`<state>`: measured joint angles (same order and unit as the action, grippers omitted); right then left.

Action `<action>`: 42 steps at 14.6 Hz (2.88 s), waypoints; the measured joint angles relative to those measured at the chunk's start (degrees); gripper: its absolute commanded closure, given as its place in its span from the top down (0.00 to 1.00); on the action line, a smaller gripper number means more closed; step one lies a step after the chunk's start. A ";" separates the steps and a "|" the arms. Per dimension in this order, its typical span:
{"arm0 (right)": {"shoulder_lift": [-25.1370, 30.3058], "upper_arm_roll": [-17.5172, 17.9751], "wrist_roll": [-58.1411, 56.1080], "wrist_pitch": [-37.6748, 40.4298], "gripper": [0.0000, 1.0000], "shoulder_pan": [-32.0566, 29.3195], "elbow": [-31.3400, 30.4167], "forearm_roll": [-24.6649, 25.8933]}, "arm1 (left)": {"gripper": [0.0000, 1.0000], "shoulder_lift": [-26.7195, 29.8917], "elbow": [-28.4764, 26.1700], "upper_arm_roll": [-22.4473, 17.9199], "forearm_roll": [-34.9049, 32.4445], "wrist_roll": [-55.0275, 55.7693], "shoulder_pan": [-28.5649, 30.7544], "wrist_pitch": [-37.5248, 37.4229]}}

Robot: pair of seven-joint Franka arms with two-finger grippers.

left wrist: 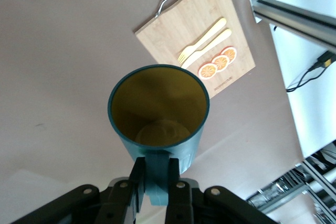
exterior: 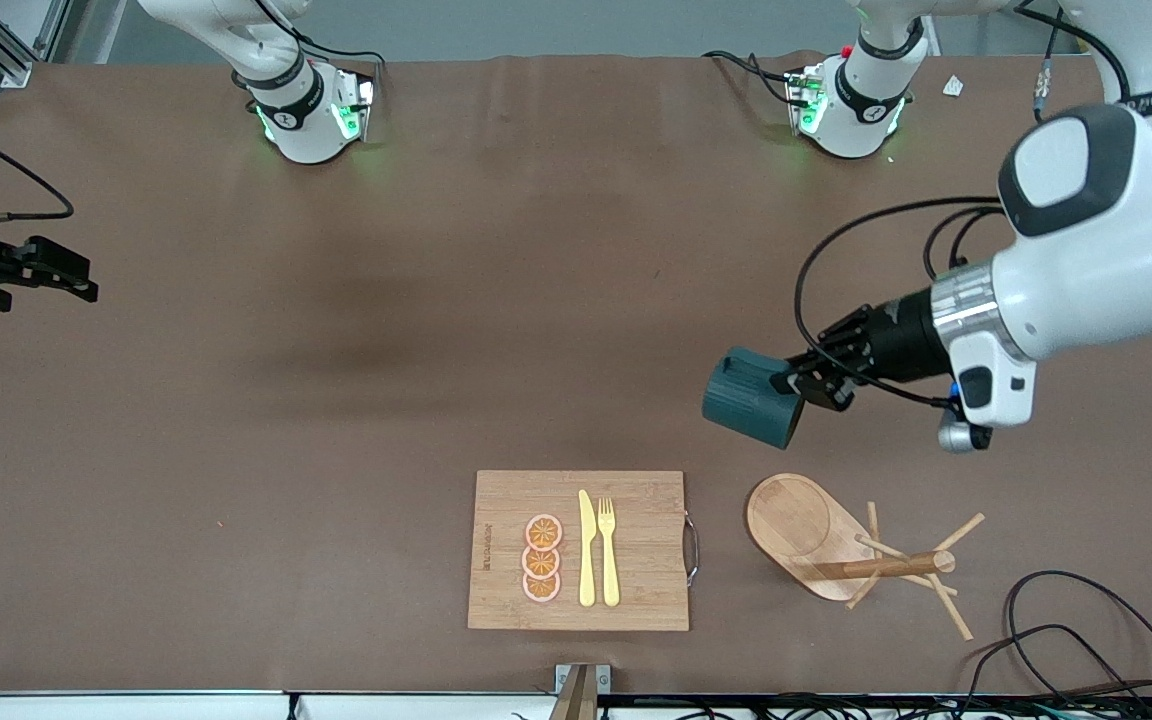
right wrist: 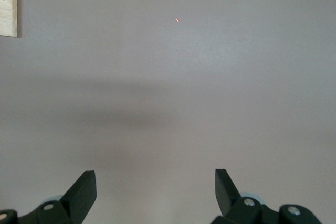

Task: Pass cup and hang on rack
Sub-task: 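Lift the mug with the left gripper and carry it to the rack, then hang the mug handle on a rack peg with the left gripper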

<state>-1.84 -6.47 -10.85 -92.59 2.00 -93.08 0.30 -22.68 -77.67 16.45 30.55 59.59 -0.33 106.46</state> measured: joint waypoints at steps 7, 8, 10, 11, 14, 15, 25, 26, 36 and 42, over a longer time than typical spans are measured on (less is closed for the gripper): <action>0.00 0.00 -0.02 0.07 1.00 0.00 0.00 0.01 | 0.00 -5.15 0.03 0.02 7.71 -8.91 4.68 3.29; 0.00 0.00 -0.02 0.10 1.00 0.00 0.00 0.01 | 0.00 -5.77 0.03 0.02 8.50 -10.87 5.76 3.29; 0.00 0.00 -0.03 0.18 1.00 0.00 0.00 0.01 | 0.00 -7.07 0.03 0.02 10.78 -13.85 7.25 3.28; 0.00 0.00 -0.03 0.21 1.00 0.00 0.00 0.01 | 0.00 -7.72 0.02 0.03 12.25 -14.99 7.80 3.28; 0.00 0.00 -0.04 0.28 1.00 0.00 0.00 0.01 | 0.00 -9.89 0.03 0.01 16.52 -19.87 9.58 3.29; 0.00 0.00 -0.04 0.31 1.00 0.00 0.00 0.01 | 0.00 -10.63 0.03 0.01 17.70 -21.43 10.20 3.29; 0.00 0.07 -0.07 0.37 1.00 0.00 0.00 0.03 | 0.00 -15.50 0.05 0.00 27.66 -32.54 14.82 3.33; 0.00 0.08 -0.08 0.37 1.00 0.00 0.00 0.03 | 0.00 -15.54 0.06 0.03 27.84 -32.58 15.23 3.33; 0.09 0.46 -0.10 0.67 1.00 0.00 0.14 0.03 | 0.00 -17.65 0.16 0.00 31.52 -35.64 17.26 3.33; 0.09 0.46 -0.10 0.73 1.00 0.00 0.15 0.03 | 0.00 -18.57 0.17 -0.03 34.12 -37.87 17.56 3.33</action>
<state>-1.75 -6.02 -10.95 -91.86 2.00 -92.93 0.33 -41.25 -77.50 16.42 64.67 21.73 17.23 109.80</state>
